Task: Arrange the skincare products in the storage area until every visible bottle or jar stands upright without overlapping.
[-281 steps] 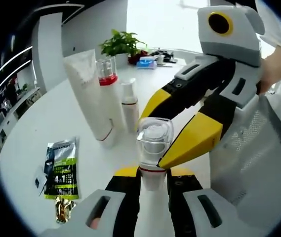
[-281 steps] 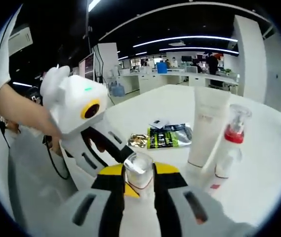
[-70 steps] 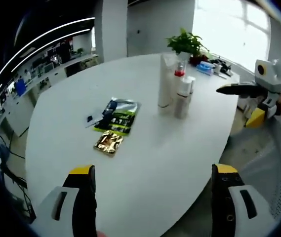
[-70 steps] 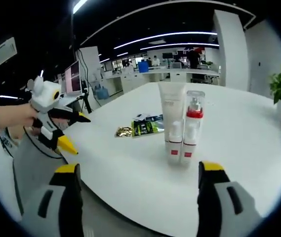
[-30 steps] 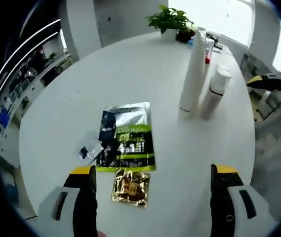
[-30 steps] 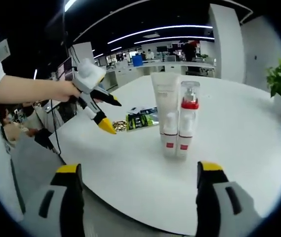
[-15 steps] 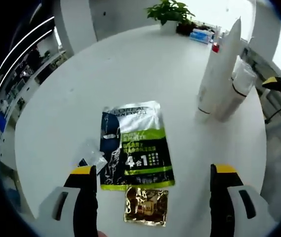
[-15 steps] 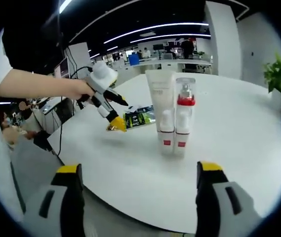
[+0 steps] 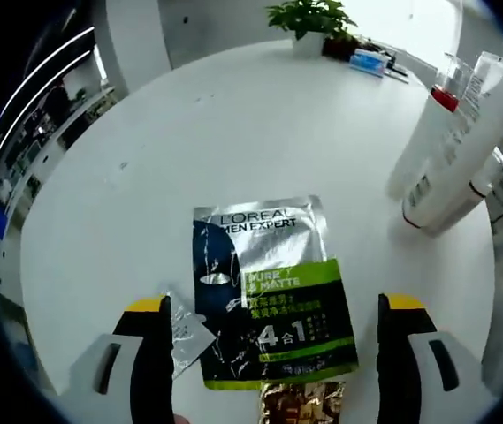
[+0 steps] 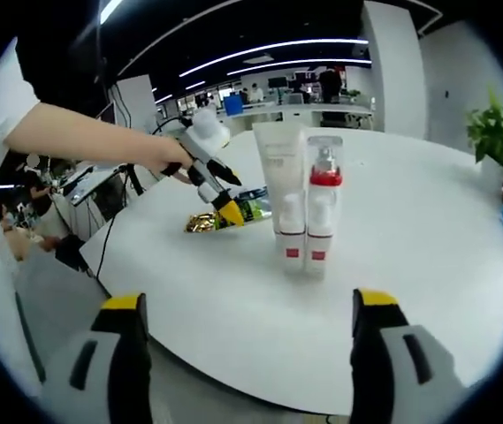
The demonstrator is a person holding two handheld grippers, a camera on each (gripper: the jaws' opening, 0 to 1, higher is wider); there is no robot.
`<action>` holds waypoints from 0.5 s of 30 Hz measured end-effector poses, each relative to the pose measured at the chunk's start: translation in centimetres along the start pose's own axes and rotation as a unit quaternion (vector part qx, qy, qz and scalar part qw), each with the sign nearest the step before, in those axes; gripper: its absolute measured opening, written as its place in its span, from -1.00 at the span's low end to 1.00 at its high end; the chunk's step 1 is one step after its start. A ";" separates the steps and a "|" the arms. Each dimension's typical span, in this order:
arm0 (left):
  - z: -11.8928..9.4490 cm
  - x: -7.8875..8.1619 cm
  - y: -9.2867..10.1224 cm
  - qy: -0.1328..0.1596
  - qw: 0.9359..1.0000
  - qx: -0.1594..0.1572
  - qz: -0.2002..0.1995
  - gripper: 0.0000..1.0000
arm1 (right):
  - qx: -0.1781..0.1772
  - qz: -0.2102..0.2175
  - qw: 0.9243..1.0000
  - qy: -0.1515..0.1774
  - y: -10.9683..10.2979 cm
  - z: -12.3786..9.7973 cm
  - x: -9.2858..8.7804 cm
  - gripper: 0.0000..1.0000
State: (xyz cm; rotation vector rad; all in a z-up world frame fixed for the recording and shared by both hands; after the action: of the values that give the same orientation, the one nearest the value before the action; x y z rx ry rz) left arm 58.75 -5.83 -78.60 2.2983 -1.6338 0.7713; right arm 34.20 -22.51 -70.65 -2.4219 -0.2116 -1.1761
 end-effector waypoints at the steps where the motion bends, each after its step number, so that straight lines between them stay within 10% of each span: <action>1: 0.1 0.0 -0.1 0.000 1.000 0.000 -0.002 0.89 | 0.000 0.000 1.000 0.000 0.0 0.0 0.0 0.92; 15: 1.3 -0.3 -0.4 -0.006 1.000 0.004 -0.015 0.76 | -0.007 0.006 1.000 -0.005 0.2 0.1 -0.1 0.91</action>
State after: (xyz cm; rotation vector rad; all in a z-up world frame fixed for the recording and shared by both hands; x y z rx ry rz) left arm 59.38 -5.99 -79.79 2.3322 -1.6003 0.7615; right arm 34.26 -22.66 -70.86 -2.4385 -0.1921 -1.1634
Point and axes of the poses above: the point that each gripper's makers call its tool centre point, and the gripper's own axes: z roughly forward along the fingers, y roughly to its right, x roughly out of its top, the point moved 4 cm from there along -z, roughly backward along the fingers, and after that the axes turned 13 degrees about z, right-handed, at the moved point
